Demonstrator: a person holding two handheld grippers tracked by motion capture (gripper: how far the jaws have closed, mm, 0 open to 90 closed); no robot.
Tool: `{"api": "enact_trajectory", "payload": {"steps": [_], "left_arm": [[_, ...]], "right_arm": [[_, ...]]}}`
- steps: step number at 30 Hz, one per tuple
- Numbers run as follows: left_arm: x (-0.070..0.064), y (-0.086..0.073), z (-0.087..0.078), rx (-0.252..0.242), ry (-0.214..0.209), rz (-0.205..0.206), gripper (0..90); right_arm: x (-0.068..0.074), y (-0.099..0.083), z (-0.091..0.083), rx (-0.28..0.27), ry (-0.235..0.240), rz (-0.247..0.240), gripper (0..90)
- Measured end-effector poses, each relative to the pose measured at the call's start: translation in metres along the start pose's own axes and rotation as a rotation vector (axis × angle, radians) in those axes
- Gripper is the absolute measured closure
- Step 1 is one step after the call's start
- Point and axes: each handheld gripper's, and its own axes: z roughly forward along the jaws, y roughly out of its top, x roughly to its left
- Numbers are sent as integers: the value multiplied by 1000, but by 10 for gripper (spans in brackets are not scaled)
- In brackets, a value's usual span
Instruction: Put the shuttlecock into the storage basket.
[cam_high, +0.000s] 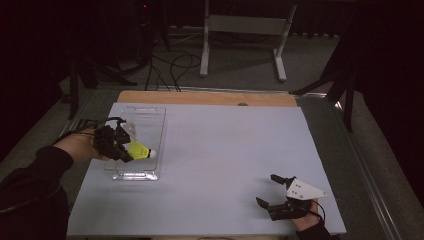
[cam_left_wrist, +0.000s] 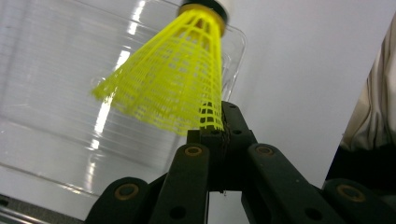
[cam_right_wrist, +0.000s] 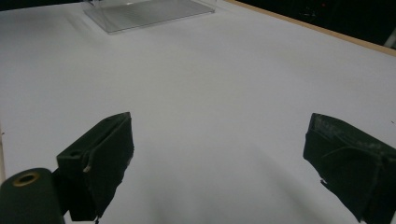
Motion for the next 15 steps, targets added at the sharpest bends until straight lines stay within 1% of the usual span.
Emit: {"api": "enact_trajectory", "payload": {"steps": [2,3,5,6,9,10,15], "left_arm": [[0,-2,4,0,-2,10,900],[1,-2,6,3,-4,11,900],[1,-4,10,15,-3,16,900],[2,-4,12,18,-12,17,900],[2,-6,17,38,-17,26,900],[2,-6,18,47,-12,31,900],[4,-5,24,67,-11,21,900]], "right_arm": [[0,0,0,1,0,3,88],[0,0,0,0,0,-4,88],[0,0,0,1,1,-1,88],[0,0,0,0,0,-4,88],[0,0,0,4,1,-2,88],[0,0,0,5,1,-2,88],[0,0,0,5,0,-5,88]]}}
